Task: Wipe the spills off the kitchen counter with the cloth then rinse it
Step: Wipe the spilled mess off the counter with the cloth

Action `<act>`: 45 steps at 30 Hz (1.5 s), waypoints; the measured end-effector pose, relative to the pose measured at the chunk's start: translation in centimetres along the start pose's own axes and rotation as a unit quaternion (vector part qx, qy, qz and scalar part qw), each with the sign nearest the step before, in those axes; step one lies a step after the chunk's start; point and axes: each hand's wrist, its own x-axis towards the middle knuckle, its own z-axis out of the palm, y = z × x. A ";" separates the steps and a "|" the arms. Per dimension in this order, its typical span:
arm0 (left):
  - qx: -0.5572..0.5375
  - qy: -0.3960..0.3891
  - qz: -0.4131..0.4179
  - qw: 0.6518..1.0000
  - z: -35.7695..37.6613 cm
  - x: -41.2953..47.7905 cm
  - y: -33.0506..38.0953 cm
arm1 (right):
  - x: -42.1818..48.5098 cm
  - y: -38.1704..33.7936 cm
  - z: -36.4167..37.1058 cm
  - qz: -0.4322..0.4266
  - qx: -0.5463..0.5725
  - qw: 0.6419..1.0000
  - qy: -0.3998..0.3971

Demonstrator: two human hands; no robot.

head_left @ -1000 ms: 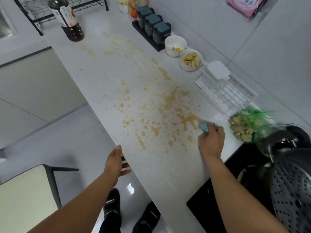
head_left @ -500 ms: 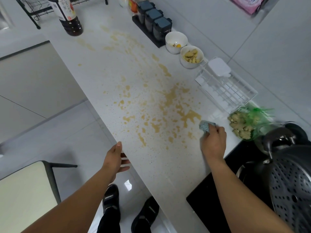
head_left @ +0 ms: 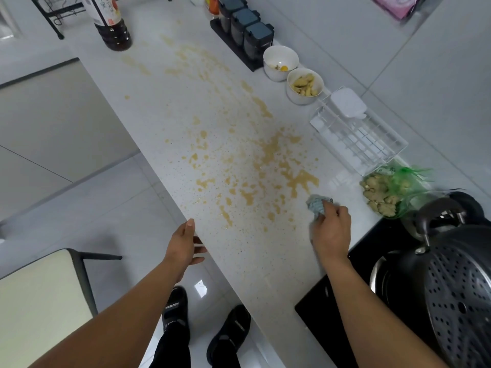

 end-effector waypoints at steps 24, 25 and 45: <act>0.027 0.003 0.024 0.999 0.0 0.1 -0.2 | -3.6 -2.4 1.5 -0.018 -0.044 0.999 0.013; 0.027 0.003 0.024 0.999 0.0 0.1 -0.2 | -4.1 -3.1 1.9 -0.032 -0.048 0.998 0.014; 0.018 -0.029 0.020 0.999 -1.0 -0.2 0.4 | -9.1 -8.7 3.5 -0.217 -0.012 0.976 -0.030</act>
